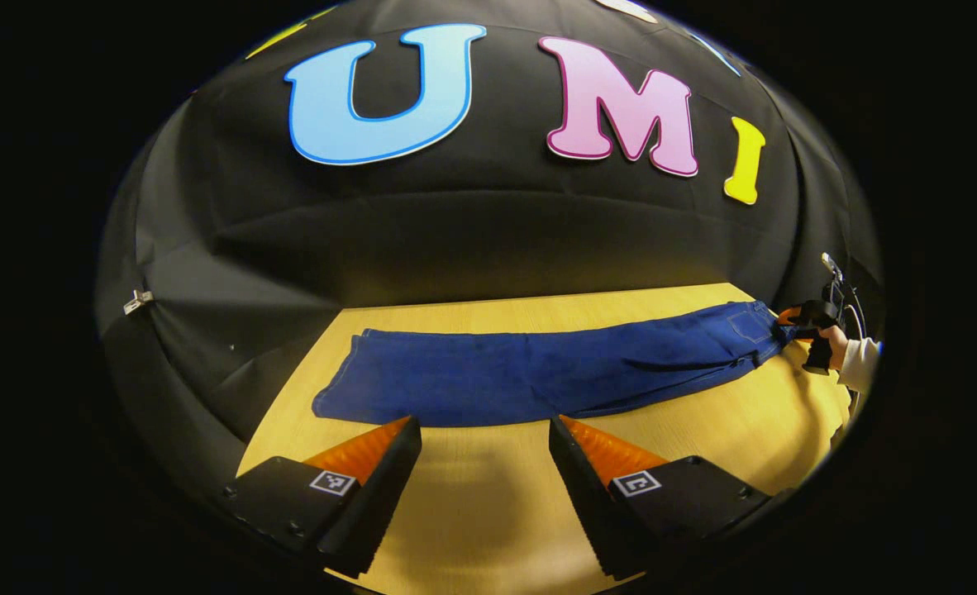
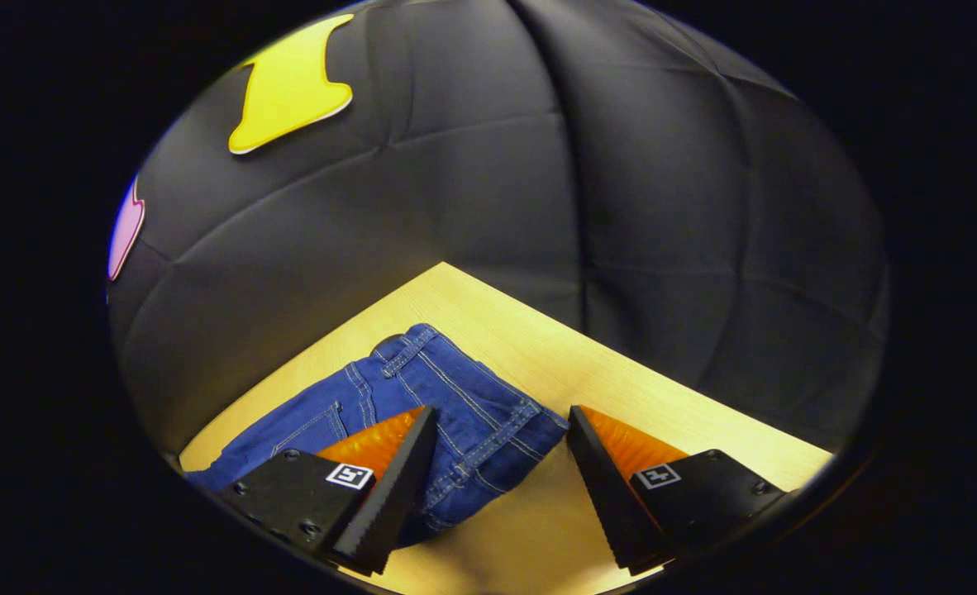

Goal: Grasp the waist and the cuffs of the jeans and fold them to make the two legs overlap; first hold the waist and fold one-third of the jeans toward the cuffs, then hold the cuffs and fold the remaining one-third in the same direction to finish folding.

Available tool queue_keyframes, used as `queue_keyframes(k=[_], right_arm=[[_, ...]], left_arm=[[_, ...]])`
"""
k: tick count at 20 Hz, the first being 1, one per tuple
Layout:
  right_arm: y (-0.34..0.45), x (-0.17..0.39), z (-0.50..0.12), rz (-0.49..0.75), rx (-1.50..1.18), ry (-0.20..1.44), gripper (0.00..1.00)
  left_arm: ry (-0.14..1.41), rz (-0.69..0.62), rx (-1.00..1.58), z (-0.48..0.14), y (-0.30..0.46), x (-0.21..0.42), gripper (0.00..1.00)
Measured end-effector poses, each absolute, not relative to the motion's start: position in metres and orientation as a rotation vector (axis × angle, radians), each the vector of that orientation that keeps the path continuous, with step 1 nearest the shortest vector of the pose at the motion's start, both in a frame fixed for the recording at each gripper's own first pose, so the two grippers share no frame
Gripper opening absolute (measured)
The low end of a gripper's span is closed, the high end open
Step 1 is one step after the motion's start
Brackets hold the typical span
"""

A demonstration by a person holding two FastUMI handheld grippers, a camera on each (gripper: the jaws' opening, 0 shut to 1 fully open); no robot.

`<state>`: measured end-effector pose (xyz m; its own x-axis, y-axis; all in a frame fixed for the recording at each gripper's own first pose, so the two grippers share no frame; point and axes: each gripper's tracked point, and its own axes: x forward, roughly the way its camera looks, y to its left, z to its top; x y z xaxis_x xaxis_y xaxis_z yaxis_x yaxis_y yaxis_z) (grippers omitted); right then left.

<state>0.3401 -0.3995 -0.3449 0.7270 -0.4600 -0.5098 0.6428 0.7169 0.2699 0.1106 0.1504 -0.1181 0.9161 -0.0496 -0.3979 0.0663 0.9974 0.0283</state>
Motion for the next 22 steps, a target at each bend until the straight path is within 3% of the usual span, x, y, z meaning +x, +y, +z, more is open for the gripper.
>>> queue_keyframes(k=[2,3,5,9,10,13,18,19,20,22], right_arm=[[-0.402,0.341,-0.345,-0.650,0.401,0.423,0.96],[-0.396,0.344,-0.352,-0.647,0.414,0.435,0.77],[-0.396,0.347,-0.347,-0.679,0.403,0.426,0.65],[-0.390,0.352,-0.348,-0.687,0.424,0.448,0.19],[-0.389,0.352,-0.347,-0.691,0.415,0.443,0.31],[-0.385,0.354,-0.342,-0.667,0.344,0.429,0.12],[-0.380,0.354,-0.310,-0.612,0.284,0.376,0.09],[-0.376,0.356,-0.299,-0.600,0.268,0.363,0.00],[-0.371,0.357,-0.283,-0.586,0.252,0.347,0.08],[-0.360,0.353,-0.253,-0.543,0.220,0.324,0.08]], left_arm=[[0.417,-0.067,0.035,-0.124,0.144,0.116,0.97],[0.424,-0.069,0.032,-0.127,0.141,0.118,0.97],[0.435,-0.069,0.022,-0.135,0.138,0.122,0.97],[0.446,-0.067,-0.005,-0.145,0.131,0.129,0.97],[0.448,-0.066,-0.011,-0.147,0.131,0.130,0.97],[0.459,-0.057,-0.028,-0.155,0.131,0.133,0.97],[0.473,-0.047,-0.044,-0.165,0.134,0.135,0.97],[0.473,-0.045,-0.046,-0.166,0.135,0.134,0.97],[0.469,-0.043,-0.049,-0.165,0.135,0.134,0.97],[0.459,-0.041,-0.063,-0.165,0.136,0.132,0.97]])
